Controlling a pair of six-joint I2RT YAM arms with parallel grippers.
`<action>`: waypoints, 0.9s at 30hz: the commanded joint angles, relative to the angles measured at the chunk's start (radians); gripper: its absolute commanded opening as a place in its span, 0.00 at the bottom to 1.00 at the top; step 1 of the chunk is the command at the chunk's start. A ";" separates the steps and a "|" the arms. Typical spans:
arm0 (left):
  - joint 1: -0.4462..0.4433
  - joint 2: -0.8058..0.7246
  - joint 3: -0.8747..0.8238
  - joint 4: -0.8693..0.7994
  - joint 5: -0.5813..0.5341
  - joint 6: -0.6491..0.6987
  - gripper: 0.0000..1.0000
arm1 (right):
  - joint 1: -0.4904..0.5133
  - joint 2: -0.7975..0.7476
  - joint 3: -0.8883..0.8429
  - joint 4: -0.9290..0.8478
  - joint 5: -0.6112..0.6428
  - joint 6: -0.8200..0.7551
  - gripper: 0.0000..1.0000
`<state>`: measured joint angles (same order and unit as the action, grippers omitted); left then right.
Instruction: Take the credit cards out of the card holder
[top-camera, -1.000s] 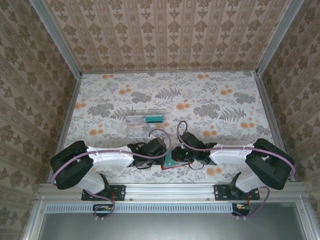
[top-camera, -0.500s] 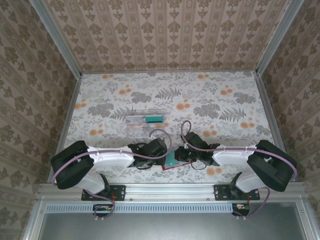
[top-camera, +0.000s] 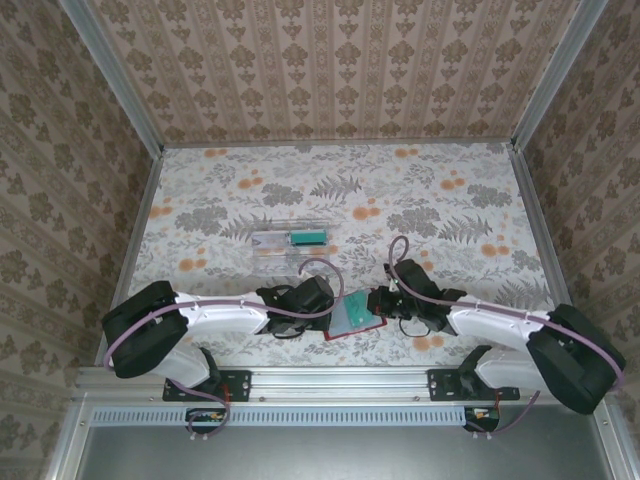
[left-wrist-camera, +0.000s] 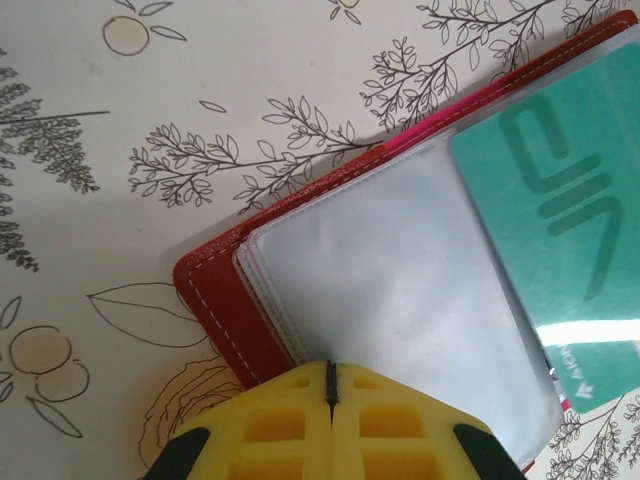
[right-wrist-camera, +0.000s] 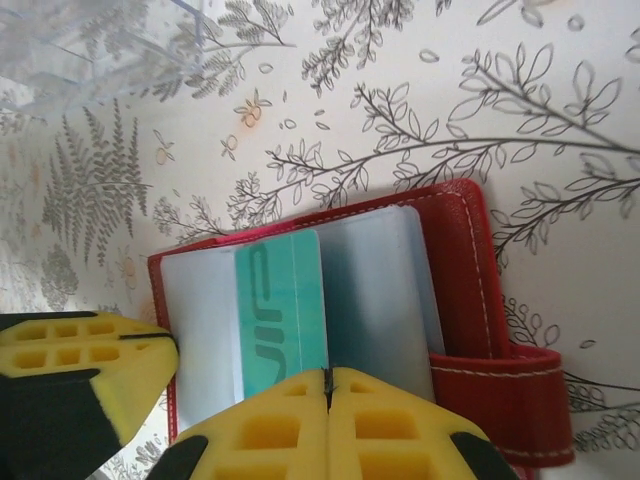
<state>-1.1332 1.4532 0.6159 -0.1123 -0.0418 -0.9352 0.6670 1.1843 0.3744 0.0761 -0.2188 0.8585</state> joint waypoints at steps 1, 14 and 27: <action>-0.009 0.009 0.000 -0.109 -0.012 0.006 0.00 | -0.019 -0.072 -0.020 -0.066 -0.037 -0.043 0.00; -0.008 -0.078 0.044 -0.134 -0.036 0.016 0.21 | -0.035 -0.295 -0.016 -0.183 -0.081 -0.118 0.00; 0.027 -0.655 0.046 -0.418 -0.354 0.034 1.00 | 0.015 -0.243 0.250 -0.280 -0.024 -0.439 0.00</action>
<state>-1.1244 0.9142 0.6617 -0.4011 -0.2760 -0.9161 0.6647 0.9119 0.5457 -0.1715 -0.2653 0.5533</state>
